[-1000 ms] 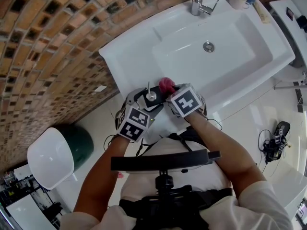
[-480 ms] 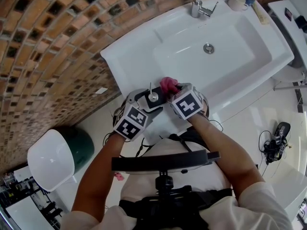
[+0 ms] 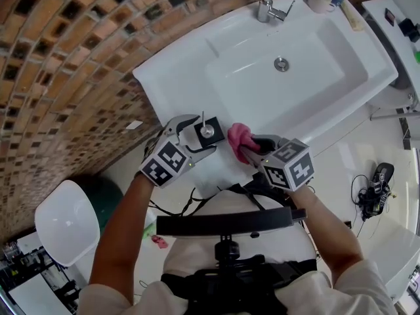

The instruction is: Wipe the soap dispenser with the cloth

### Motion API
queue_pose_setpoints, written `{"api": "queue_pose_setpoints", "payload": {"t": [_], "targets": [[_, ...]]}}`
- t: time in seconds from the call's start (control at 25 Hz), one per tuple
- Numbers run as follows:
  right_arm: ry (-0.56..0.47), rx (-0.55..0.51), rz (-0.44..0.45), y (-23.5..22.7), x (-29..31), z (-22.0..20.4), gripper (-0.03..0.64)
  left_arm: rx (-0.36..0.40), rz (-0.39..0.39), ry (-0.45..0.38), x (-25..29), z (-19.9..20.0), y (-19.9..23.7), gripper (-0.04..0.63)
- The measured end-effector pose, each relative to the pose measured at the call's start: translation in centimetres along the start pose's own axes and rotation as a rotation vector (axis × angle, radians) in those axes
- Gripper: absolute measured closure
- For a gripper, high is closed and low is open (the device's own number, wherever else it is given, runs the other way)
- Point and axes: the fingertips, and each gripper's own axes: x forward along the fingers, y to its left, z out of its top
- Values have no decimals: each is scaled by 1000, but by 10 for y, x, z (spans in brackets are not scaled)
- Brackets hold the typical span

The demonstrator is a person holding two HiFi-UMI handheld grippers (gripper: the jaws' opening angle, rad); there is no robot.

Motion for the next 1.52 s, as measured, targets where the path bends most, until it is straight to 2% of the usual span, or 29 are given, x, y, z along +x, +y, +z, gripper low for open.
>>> {"api": "queue_pose_setpoints", "payload": {"t": [0.12, 0.32, 0.44, 0.76, 1.12, 1.52], "targets": [[49, -29, 62, 17, -2, -16, 500, -3, -37, -15, 6, 0, -4, 187], [113, -96, 105, 34, 12, -34, 500, -42, -65, -26, 13, -3, -14, 187], [100, -107, 83, 29, 21, -27, 500, -65, -53, -40, 12, -2, -16, 187], [102, -135, 24, 13, 27, -11, 500, -77, -60, -16, 3, -12, -28, 189], [94, -129, -46, -5, 34, 3, 500, -150, -42, -8, -3, -17, -43, 189], [82, -135, -65, -17, 39, 15, 501, -185, -38, -8, -5, -17, -55, 189]]}}
